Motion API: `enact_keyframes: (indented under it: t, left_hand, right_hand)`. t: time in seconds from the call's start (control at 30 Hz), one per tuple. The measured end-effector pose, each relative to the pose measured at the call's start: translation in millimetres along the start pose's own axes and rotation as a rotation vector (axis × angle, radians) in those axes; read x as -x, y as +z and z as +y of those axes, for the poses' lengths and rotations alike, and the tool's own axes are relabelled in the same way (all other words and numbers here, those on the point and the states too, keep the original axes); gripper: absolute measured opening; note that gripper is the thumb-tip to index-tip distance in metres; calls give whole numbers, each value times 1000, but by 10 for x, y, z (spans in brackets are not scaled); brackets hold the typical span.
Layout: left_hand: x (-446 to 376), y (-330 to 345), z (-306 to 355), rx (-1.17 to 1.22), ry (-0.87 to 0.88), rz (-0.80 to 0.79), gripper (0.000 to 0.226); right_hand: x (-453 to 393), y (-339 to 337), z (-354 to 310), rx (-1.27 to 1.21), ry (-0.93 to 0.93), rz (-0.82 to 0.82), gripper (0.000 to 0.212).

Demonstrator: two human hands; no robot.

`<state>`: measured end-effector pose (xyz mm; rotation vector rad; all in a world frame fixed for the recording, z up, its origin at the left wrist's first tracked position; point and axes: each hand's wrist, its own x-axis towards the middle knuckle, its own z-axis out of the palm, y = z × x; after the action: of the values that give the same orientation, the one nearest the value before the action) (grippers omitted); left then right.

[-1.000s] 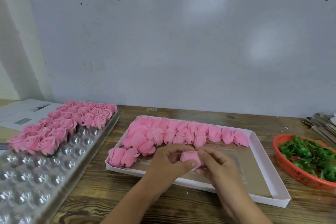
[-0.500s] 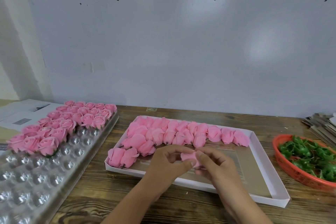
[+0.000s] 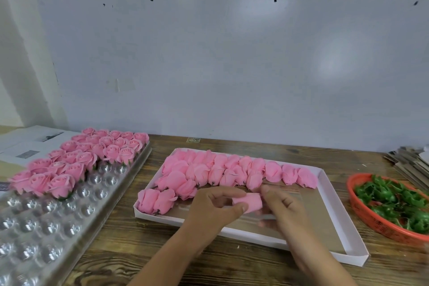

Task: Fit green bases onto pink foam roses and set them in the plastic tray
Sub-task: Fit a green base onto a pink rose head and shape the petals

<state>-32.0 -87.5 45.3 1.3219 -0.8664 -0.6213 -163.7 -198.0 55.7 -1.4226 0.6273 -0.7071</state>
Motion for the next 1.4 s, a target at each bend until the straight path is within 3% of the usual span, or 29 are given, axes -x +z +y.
enact_keyframes:
  t: [0.13,0.2,0.27,0.33,0.4,0.47,0.6,0.87,1.0,1.13,1.27,1.4]
  left_hand:
    - [-18,5,-16,-15,-32,31,27]
    - [-18,8,-31,-17,-48,24,27]
    - [-17,7,-35,-7,-61,25,25]
    - [-23,4,-40,-11,-73,20,25]
    - [-27,-1,-49,-14,-79,18,25]
    - [-32,-3,-53,-17,-78,24,25]
    - [-29,5,-59,-19,-74,19,24]
    - [-24,3,-44,-16,-110,33,24]
    - [-10,-4,-33,-10,-119,39,21]
    - [-14,-4,-12,-9,-117,46,20]
    - [-10,-5,6,-11,-112,49,23]
    - [-5,1,22,7,-99,60,24]
  right_hand:
    - [-218,-588,-279,229,-157,324,18]
    - [-345,-1072,-354,525,-197,498,17]
    - [-476,-1592,-344,878,-116,599,17]
    - [-610,-2027,-253,1131,120,547,15]
    - [-700,-2276,-126,1255,332,378,10]
    - [-734,-2364,-20,1264,403,257,10]
    - [-747,-2370,-63,1358,432,159,16]
    - [-734,-2264,-149,1465,363,189,8]
    - [-721,-2293,-128,1456,432,97,35]
    - [-771,-2364,-117,1504,432,106,9]
    - [-823,-2459,-66,1542,311,239,4]
    - [-842,-2528,-63,1511,353,255,36]
